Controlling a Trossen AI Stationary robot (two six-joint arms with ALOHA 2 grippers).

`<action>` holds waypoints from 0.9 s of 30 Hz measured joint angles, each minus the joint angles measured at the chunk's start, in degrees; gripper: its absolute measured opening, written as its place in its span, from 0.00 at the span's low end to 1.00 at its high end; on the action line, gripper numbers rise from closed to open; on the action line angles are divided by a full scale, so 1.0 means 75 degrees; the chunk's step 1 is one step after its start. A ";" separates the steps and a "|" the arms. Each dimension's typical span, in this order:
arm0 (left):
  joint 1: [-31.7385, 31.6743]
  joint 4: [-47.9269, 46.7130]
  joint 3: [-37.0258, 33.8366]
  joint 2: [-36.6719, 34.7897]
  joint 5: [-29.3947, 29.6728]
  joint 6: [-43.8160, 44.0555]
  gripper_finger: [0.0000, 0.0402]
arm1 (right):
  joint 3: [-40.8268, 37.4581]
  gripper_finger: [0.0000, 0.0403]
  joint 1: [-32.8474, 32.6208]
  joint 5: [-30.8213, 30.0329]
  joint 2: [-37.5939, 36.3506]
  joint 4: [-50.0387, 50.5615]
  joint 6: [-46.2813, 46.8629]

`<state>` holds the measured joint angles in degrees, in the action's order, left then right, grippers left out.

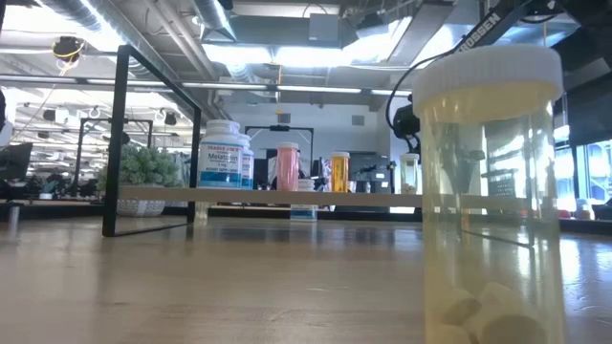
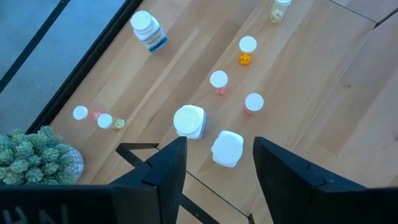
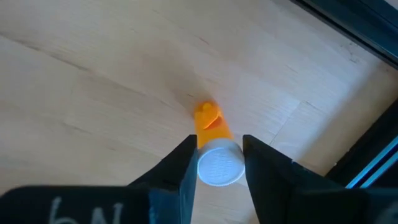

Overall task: Pick and place medicine bottles onto shelf by color
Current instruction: Put the top orange pill bottle on the shelf aligned with the other orange pill bottle

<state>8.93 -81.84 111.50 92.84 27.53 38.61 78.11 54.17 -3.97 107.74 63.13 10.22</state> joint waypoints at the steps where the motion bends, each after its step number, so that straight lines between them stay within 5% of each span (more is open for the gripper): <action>1: 0.0000 0.0000 0.0000 0.0000 0.0000 0.0003 0.45 | 0.0000 0.30 0.0000 0.0000 0.0000 -0.0002 -0.0002; 27: -0.0001 -0.0003 0.0000 0.0000 0.0001 0.0000 0.45 | 0.0000 0.29 -0.0022 0.0006 -0.0006 0.0067 -0.0851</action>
<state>8.92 -81.87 111.50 92.84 27.54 38.61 78.11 54.01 -3.92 107.70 63.64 3.84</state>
